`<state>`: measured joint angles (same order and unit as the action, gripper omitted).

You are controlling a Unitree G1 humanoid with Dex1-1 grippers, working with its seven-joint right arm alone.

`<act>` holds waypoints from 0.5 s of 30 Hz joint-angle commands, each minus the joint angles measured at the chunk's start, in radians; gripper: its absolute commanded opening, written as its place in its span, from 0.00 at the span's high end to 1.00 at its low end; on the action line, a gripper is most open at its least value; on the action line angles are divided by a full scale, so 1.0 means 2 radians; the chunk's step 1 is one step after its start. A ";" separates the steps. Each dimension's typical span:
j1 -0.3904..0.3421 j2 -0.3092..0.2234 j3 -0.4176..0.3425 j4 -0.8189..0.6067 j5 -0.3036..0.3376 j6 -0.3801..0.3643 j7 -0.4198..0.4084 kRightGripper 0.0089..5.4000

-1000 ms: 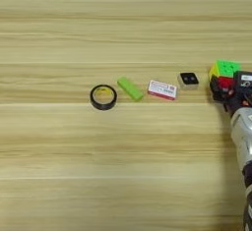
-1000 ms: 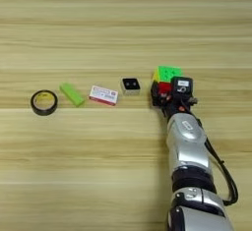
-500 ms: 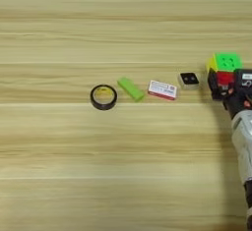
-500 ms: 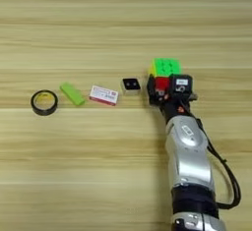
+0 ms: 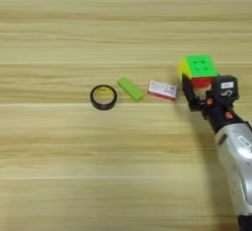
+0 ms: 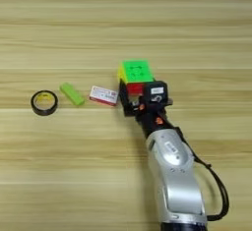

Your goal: Move the objects on the table

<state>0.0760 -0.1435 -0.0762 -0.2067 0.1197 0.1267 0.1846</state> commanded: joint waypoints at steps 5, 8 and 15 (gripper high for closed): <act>0.008 0.030 0.038 -0.030 0.007 -0.006 0.004 0.38; 0.014 0.034 0.048 -0.025 0.003 -0.009 0.006 0.38; 0.032 0.039 0.065 -0.014 -0.011 -0.019 0.004 0.38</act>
<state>0.1666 -0.0669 0.0488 -0.2029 0.1067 0.1341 0.2006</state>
